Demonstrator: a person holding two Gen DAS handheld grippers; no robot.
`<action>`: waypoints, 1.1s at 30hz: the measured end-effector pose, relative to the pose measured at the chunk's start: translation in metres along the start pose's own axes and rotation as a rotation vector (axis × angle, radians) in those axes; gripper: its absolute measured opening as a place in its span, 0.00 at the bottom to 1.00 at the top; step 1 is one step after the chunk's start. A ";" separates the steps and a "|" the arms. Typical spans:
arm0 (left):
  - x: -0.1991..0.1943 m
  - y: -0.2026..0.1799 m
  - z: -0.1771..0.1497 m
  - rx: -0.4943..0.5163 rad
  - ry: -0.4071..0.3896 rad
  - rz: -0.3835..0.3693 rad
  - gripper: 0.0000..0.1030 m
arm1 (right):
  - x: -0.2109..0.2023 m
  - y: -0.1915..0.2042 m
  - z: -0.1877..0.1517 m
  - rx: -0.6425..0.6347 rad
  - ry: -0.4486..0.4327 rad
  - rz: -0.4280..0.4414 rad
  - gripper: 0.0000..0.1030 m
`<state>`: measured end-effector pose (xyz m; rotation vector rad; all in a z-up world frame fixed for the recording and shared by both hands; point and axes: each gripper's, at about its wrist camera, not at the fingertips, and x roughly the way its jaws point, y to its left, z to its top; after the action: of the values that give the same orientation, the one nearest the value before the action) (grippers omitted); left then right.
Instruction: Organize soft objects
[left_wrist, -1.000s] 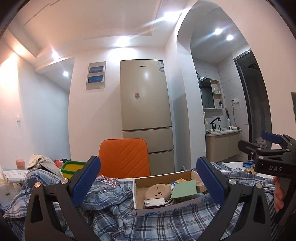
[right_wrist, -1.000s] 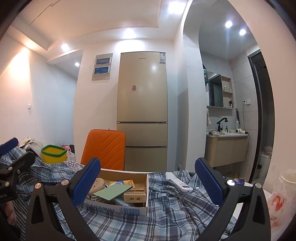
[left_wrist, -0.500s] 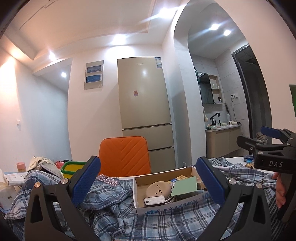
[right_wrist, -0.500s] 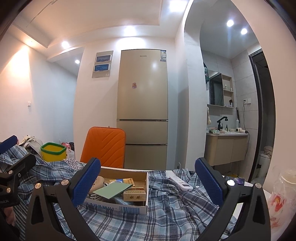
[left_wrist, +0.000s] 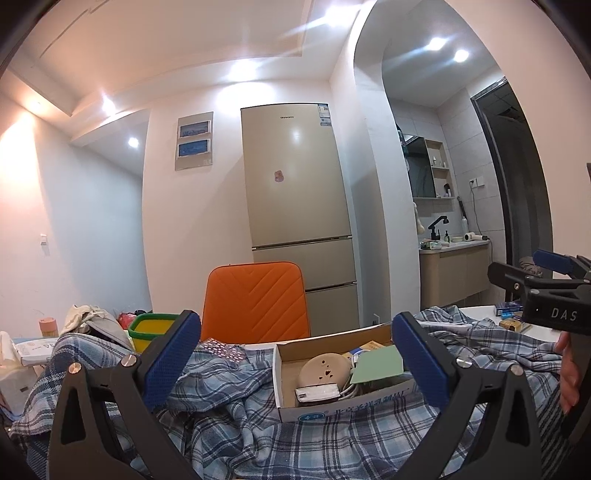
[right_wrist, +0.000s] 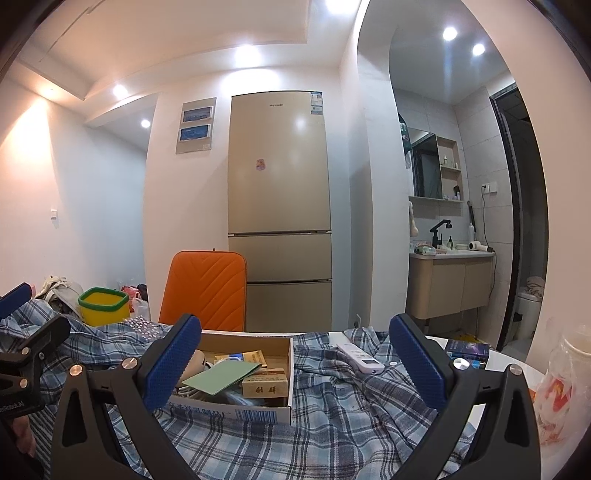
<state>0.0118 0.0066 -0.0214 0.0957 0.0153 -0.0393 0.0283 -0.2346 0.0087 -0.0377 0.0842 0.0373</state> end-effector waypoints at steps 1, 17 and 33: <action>0.000 0.000 0.000 -0.001 0.001 -0.001 1.00 | 0.000 0.000 0.000 0.001 0.002 0.000 1.00; 0.006 -0.003 -0.002 0.008 0.021 -0.010 1.00 | 0.000 -0.001 -0.001 0.001 0.001 -0.002 1.00; 0.007 -0.004 -0.004 0.021 0.034 -0.005 1.00 | -0.001 -0.003 -0.001 0.004 0.003 -0.006 1.00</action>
<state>0.0184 0.0031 -0.0261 0.1175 0.0487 -0.0433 0.0279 -0.2379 0.0081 -0.0343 0.0866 0.0308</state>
